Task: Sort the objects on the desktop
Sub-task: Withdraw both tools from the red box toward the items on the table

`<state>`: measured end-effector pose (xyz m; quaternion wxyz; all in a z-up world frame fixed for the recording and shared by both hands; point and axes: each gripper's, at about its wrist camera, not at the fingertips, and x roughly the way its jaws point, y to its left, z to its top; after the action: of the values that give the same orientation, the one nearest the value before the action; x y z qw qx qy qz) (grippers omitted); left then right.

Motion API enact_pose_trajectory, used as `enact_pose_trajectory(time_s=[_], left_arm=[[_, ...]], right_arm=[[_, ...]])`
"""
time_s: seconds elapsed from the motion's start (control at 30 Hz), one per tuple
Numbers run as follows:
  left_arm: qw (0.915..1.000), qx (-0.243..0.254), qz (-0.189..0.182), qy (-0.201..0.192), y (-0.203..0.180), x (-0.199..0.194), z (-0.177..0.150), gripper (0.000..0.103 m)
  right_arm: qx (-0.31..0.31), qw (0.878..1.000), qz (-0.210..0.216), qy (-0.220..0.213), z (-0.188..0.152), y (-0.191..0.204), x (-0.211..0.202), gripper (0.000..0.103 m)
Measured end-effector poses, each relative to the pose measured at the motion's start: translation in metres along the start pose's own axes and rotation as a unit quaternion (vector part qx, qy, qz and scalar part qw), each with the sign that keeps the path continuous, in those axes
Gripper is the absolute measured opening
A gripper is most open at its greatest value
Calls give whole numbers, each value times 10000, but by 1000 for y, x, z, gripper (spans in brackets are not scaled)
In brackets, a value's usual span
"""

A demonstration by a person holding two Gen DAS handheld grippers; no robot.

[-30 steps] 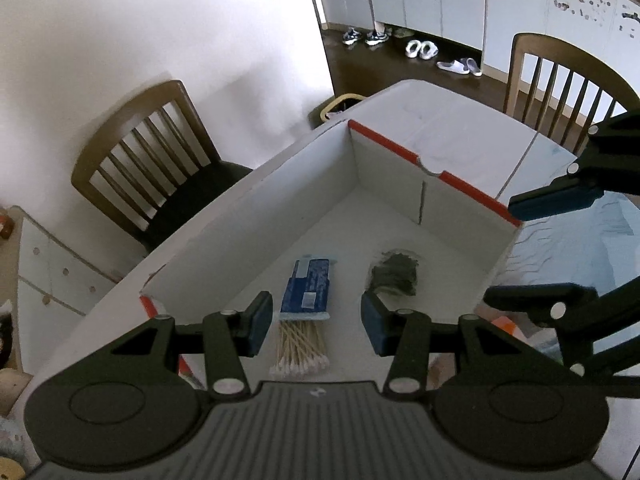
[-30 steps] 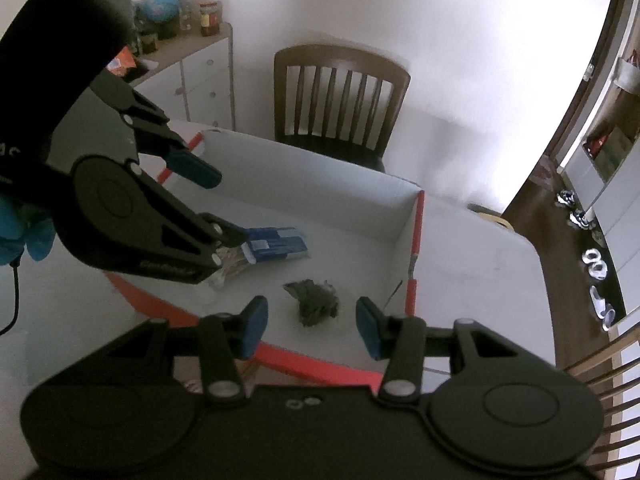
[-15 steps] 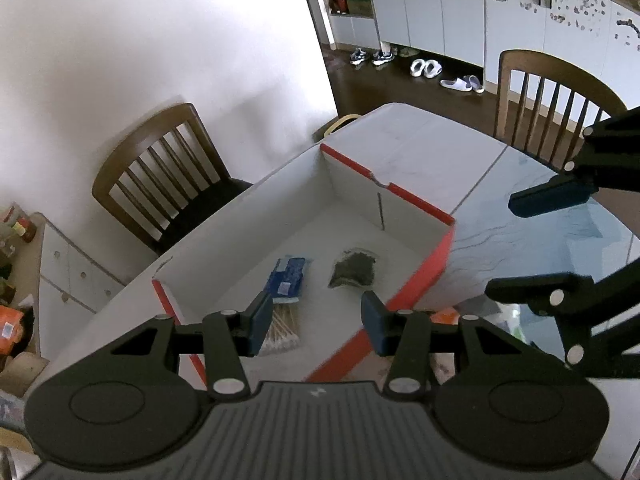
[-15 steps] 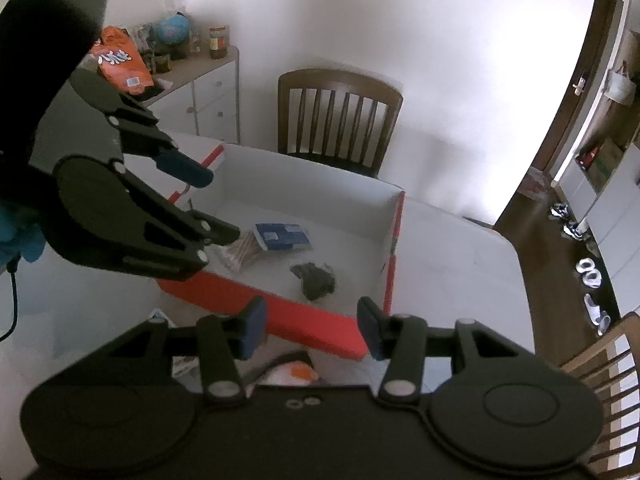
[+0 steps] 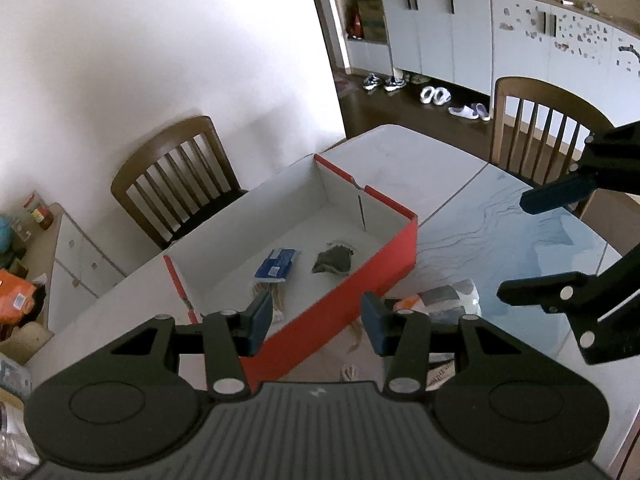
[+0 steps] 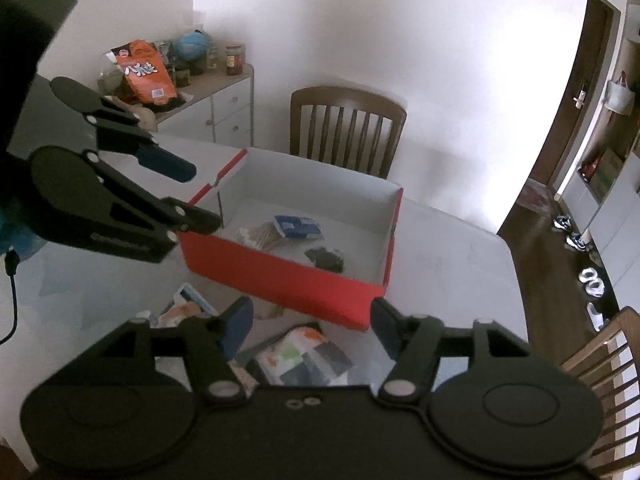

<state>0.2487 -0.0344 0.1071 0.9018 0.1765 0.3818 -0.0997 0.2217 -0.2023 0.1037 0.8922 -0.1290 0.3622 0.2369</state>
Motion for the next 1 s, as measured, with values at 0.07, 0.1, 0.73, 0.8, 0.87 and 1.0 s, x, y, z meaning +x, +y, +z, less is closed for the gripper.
enact_pose_trajectory(time_s=[0.07,0.1,0.73,0.8,0.87,1.0], left_arm=[[10000,-64,8,-36,-2,-5,-6,47],[9999,-103,1,-55,-4,-8,-9,47],[9982,-507,-41,-311,-22,-25,-64,79],[9979,-567,-16,-312,-23,-24,-70,83],[9978,-566,-4,-334,-24,-23,-76,84],[9978,-615,-11,-249,-23,-14,-90,85]], right_arm=[[29,10000,2,-5,-6,0,-4,65],[43,10000,5,-5,-10,0,-6,65],[-75,9998,120,130,-71,14,-17,66],[-92,9997,128,169,-77,18,-15,67],[-79,9996,180,217,-83,20,-14,74],[-188,9988,309,322,-92,28,-11,77]])
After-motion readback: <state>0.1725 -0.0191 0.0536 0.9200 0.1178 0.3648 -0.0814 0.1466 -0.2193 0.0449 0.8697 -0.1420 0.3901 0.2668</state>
